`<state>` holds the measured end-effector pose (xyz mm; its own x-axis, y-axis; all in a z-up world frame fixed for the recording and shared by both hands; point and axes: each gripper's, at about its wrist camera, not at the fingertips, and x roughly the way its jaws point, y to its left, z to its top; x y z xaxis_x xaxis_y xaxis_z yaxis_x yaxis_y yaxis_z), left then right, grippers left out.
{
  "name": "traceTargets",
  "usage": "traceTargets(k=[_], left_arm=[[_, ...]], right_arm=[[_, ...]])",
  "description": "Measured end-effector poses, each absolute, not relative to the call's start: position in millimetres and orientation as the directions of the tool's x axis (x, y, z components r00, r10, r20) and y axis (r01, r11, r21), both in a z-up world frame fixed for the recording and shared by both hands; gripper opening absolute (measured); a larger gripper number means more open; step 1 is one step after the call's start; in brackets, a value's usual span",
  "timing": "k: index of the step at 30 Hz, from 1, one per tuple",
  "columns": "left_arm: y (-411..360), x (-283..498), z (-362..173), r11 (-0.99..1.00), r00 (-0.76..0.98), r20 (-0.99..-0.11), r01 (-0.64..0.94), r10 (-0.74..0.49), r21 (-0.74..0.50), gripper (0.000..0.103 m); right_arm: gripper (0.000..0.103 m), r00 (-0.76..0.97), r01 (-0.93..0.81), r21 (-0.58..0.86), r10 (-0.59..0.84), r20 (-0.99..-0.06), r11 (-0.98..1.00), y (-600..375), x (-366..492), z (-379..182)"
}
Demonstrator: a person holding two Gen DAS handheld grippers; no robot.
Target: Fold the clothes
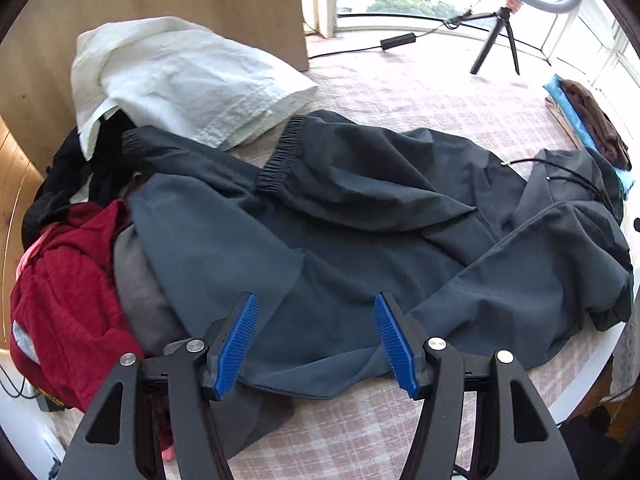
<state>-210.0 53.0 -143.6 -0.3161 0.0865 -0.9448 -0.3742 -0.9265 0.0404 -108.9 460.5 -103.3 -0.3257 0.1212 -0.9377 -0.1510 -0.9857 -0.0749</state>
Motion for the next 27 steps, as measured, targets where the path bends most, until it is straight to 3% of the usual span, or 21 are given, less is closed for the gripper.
traceTargets(k=[4,10,20,22,23,27], left_arm=[[82,-201,-158,-0.882,-0.282,-0.953,-0.469,0.108,0.039,0.059],[86,-190,-191,-0.848,-0.227,-0.974,-0.519,0.021,0.103,0.059],[82,-175,-204,-0.831,-0.184,-0.981,-0.554,0.069,0.045,0.059],[85,-173,-207,-0.826,-0.182,-0.980,-0.563,0.078,0.039,0.059],[87,-171,-210,-0.823,-0.180,-0.981,-0.567,0.072,0.044,0.059],[94,-161,-214,-0.791,-0.189,-0.979,-0.609,0.080,0.053,0.056]], right_arm=[[0.057,-0.271,-0.244,-0.094,0.160,-0.949,-0.965,481,-82,-133],[0.057,-0.267,-0.449,0.138,-0.015,-0.963,-0.883,537,-43,-164],[0.059,-0.238,-0.351,0.162,-0.079,-0.968,-0.922,504,-43,-194],[0.046,-0.246,-0.320,0.159,-0.080,-0.966,-0.934,495,-43,-192],[0.031,-0.247,-0.309,0.151,-0.075,-0.966,-0.939,491,-43,-189],[0.014,-0.271,-0.304,0.135,-0.050,-0.961,-0.943,486,-33,-173]])
